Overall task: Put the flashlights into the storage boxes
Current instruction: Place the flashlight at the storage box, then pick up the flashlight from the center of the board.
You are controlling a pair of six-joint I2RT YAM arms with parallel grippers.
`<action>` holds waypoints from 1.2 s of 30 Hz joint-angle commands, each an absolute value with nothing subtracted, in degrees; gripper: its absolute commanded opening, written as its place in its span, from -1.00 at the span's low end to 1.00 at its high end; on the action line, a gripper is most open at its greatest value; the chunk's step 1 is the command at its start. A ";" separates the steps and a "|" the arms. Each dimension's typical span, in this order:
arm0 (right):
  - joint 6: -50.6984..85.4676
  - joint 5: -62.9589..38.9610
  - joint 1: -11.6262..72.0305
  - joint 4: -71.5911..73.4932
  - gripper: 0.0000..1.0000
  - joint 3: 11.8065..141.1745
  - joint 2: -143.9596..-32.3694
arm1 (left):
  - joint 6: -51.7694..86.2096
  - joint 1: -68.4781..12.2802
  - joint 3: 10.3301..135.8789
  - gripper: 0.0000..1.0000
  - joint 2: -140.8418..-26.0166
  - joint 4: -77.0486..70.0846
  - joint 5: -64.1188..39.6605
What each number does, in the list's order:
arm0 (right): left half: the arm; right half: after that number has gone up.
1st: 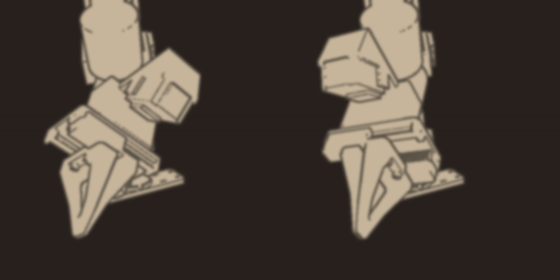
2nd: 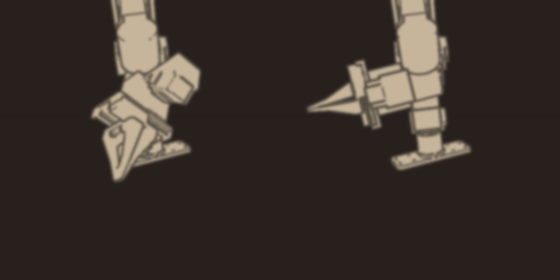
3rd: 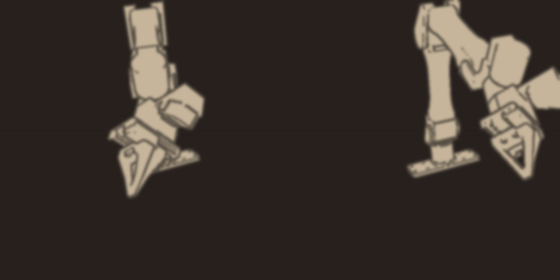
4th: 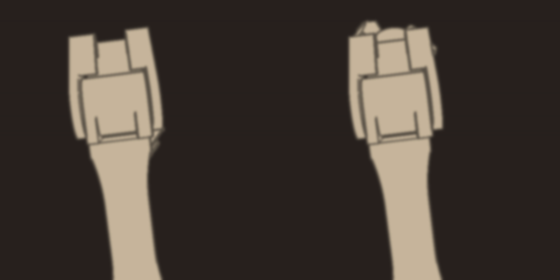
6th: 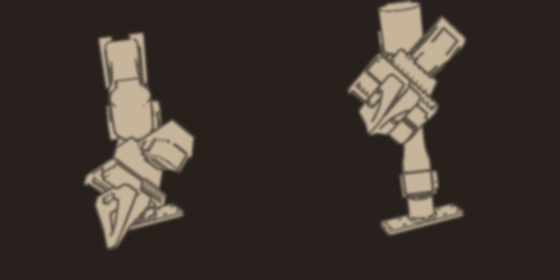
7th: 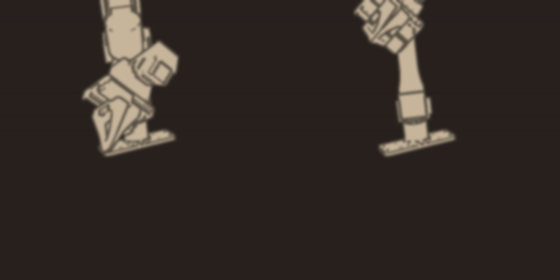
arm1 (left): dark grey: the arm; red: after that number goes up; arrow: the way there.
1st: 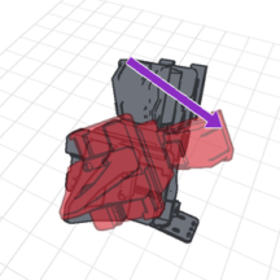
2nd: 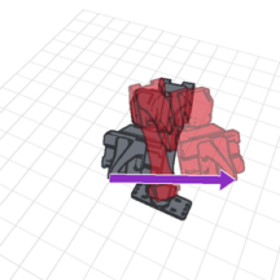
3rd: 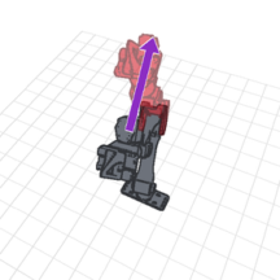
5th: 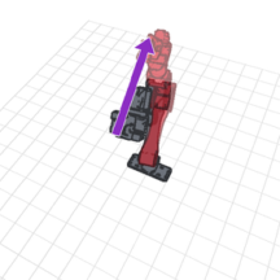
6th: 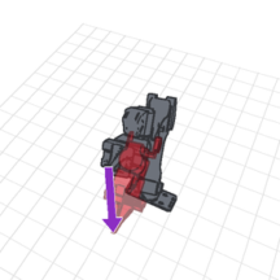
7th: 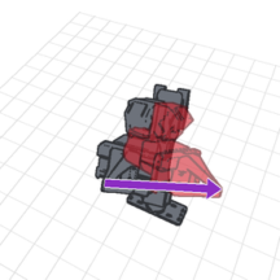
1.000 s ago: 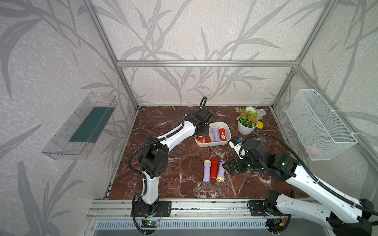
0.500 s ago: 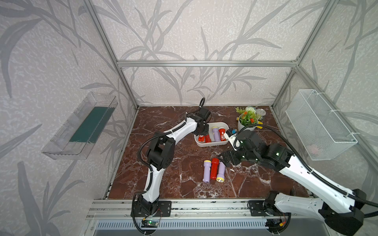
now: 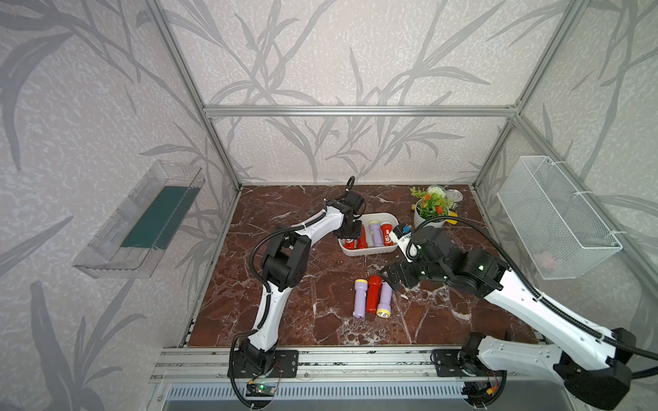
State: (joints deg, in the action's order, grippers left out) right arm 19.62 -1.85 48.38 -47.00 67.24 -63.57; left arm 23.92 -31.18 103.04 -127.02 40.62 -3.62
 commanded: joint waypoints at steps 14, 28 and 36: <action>19.93 -0.19 47.81 -49.73 0.98 65.75 -61.34 | 24.09 -31.77 101.01 0.14 -117.75 38.76 -5.87; 23.50 -1.20 47.55 -50.58 0.98 57.99 -59.47 | 25.44 -36.00 78.86 0.25 -93.07 32.74 -5.47; 26.18 -0.79 47.46 -51.29 0.98 52.90 -57.53 | 30.72 -42.94 59.12 0.43 -74.88 30.81 0.66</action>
